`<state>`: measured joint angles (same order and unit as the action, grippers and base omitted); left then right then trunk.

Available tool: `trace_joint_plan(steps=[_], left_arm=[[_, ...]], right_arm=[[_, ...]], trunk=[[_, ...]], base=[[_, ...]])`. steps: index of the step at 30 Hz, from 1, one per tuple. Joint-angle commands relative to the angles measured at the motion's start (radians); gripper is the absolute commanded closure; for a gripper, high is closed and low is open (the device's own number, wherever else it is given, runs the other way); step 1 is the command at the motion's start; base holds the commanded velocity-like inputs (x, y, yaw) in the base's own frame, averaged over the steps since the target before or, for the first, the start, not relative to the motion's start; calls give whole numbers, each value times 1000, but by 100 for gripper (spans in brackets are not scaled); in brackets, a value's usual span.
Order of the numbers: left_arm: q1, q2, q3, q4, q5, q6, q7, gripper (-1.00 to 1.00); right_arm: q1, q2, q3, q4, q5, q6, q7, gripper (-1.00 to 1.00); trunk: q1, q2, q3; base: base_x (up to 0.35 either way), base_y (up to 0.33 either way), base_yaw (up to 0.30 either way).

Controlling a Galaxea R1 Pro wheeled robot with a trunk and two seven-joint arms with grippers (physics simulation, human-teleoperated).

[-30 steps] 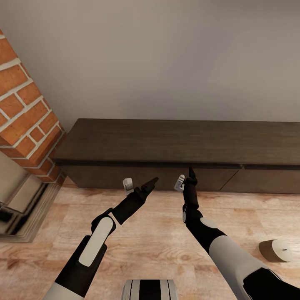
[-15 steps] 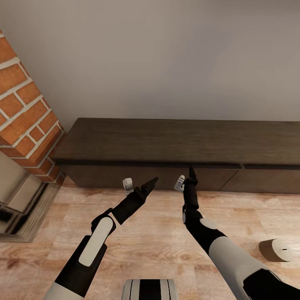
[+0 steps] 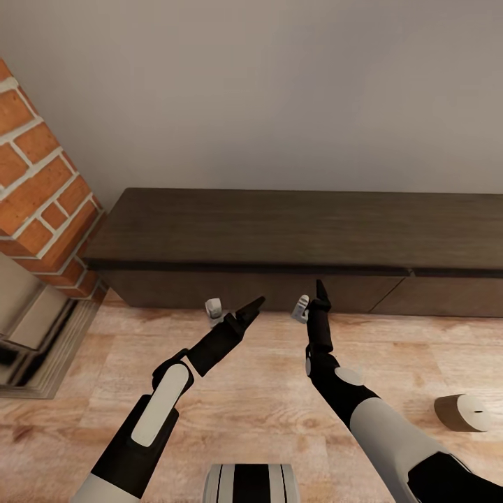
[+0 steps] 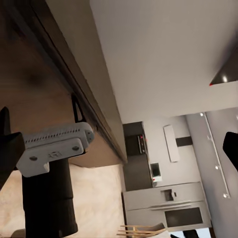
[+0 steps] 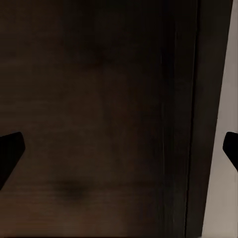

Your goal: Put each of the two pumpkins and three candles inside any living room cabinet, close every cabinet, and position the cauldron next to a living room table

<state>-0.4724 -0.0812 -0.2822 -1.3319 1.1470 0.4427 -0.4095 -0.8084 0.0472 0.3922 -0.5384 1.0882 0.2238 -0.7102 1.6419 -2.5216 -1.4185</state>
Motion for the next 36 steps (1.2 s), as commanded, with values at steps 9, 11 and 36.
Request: trace_joint_plan(steps=[9,11,36], left_arm=[[0,0,0,0,-1,0,0,-100],[0,0,0,0,-1,-1,0,-100],[0,0,0,1,-1,-1,0,-100]], right_arm=[[0,-1,-1,0,-2,0,-1,-100],[0,0,-1,0,-3,0,-2,-100],[0,-1,-1,0,-6,-4,-2,-100]], trunk=[[1,-1,-8],[1,-1,-8],[2,-1,-16]], base=[[0,0,0],[0,0,0],[0,0,0]])
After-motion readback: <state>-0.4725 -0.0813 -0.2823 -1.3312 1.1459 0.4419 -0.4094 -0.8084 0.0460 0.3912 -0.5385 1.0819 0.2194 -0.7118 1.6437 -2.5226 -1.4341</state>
